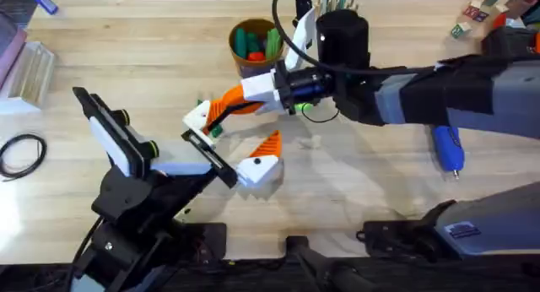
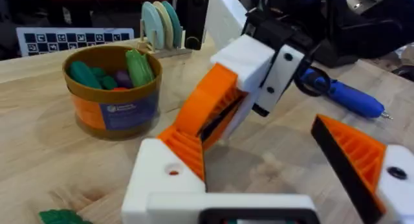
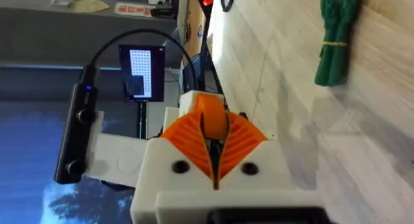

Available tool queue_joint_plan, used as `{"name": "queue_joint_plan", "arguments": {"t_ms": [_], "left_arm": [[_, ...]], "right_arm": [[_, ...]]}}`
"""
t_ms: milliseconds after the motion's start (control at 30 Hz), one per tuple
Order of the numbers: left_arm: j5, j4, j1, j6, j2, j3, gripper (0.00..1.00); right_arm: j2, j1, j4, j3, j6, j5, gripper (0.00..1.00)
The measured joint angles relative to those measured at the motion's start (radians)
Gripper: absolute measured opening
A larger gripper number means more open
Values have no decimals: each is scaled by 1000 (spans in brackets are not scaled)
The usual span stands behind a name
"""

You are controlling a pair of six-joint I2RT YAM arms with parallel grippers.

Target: Pick up the gripper from the table and insert it into the empty holder that is missing its gripper. Then pick up a screw, insert it into the mounting hole, and use the screwdriver to tighten it. Finally, clean up the table by picking up the vegetable and placing it into the bucket.

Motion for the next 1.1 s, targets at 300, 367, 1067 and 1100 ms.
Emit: {"name": "queue_joint_plan", "arguments": {"t_ms": [300,367,1067,1100], "left_arm": [[52,3,-14,15,0,0,996],[68,4,-18,17,0,0,996],[90,6,-18,24,0,0,996],[90,6,-18,24,0,0,996]], "right_arm": [[20,-22,-11,0,-53,-63,715],[22,-26,-11,0,-59,-85,834],[-103,-262,-436,33,-451,100,978],[-122,-257,-496,37,-487,145,978]]}}
